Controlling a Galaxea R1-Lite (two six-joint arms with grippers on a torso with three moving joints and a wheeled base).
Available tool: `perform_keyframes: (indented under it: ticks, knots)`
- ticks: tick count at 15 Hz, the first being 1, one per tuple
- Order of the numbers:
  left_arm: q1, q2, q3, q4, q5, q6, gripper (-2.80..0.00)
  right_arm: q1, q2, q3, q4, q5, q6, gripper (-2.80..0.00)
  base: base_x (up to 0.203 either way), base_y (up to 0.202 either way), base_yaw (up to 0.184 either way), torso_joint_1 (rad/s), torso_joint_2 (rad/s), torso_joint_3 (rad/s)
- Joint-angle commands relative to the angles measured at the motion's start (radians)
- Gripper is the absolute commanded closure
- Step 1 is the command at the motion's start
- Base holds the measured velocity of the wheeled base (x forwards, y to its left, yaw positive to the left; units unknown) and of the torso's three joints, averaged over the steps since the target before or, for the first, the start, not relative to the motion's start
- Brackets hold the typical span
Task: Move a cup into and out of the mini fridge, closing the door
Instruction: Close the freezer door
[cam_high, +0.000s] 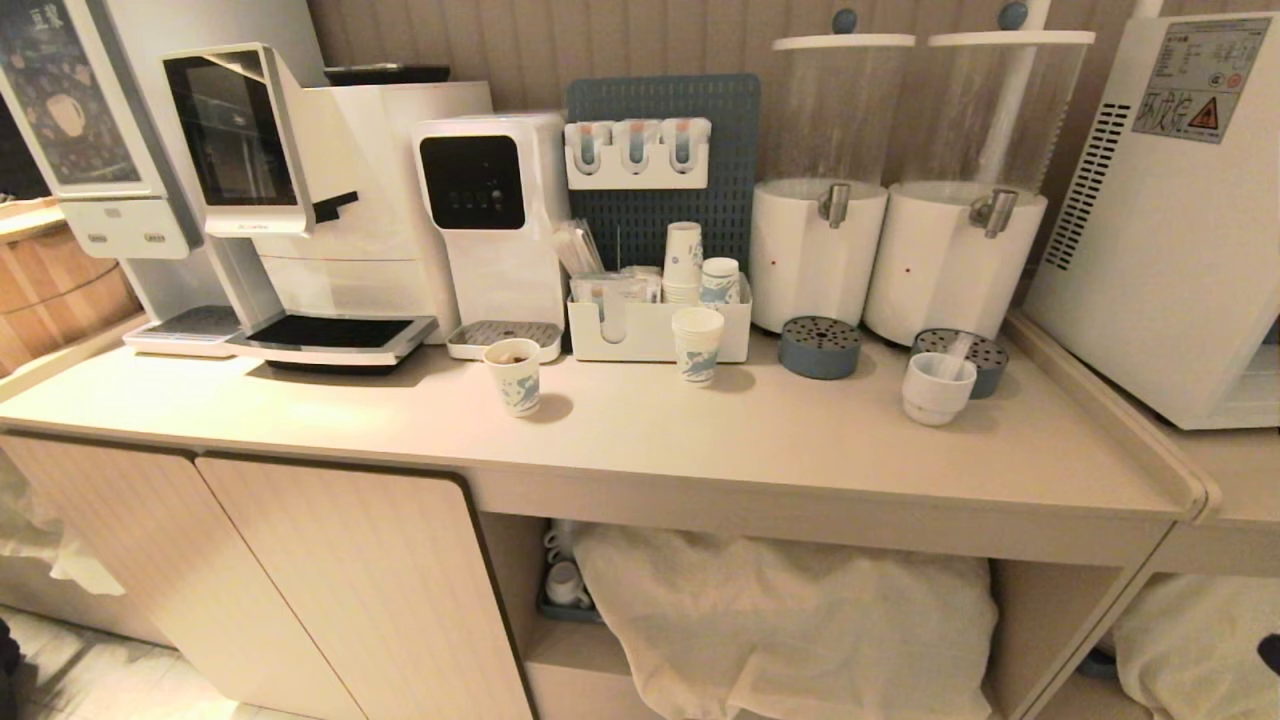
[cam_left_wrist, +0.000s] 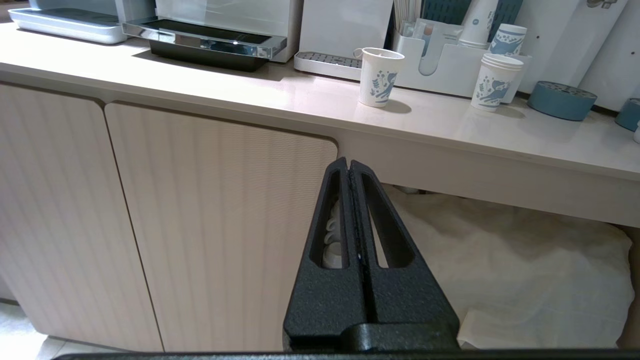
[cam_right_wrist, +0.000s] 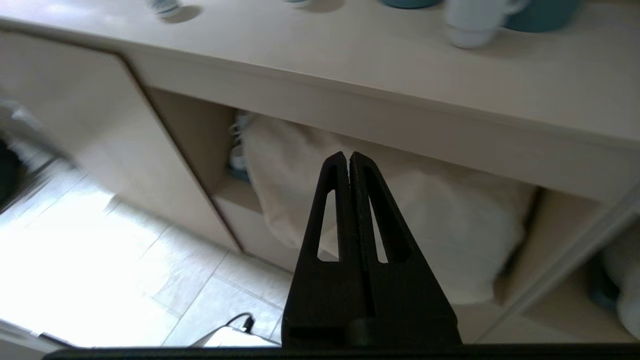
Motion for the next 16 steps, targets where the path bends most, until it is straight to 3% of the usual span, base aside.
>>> perform_keyframes:
  ticks: [1,4,5,8,11,14,16]
  knots:
    - [0.000,-0.005,0.040,-0.001,0.000,-0.002,0.00,0.065,-0.199,0.004,0.067,-0.107,0.028,0.00,0.000,0.000,0.000,0.000,0.00,0.000]
    - [-0.001,-0.005,0.040,-0.001,-0.001,-0.002,0.00,0.114,-0.334,0.017,0.117,-0.291,0.091,0.00,0.000,0.000,0.000,0.000,0.00,0.000]
    - [0.001,-0.005,0.040,-0.001,-0.001,-0.002,0.00,0.119,-0.362,0.028,0.118,-0.315,0.107,0.00,0.000,0.000,0.000,0.000,0.00,0.000]
    - [-0.001,-0.005,0.040,-0.001,0.000,-0.002,0.00,0.120,-0.496,0.112,0.117,-0.351,0.107,0.00,0.000,0.000,0.000,0.000,0.00,0.000]
    - [0.000,-0.005,0.040,-0.001,0.000,-0.002,0.00,0.120,-0.508,0.241,0.038,-0.448,0.098,0.00,0.000,0.000,0.000,0.000,0.00,0.000]
    - [0.001,-0.005,0.040,-0.001,0.000,-0.002,0.00,0.120,-0.508,0.244,0.057,-0.446,0.038,0.00,0.000,0.000,0.000,0.000,0.00,0.000]
    - [0.000,-0.005,0.040,-0.001,-0.001,-0.002,0.00,0.120,-0.507,0.244,0.059,-0.446,0.040,0.00,0.000,0.000,0.000,0.000,0.00,0.000]
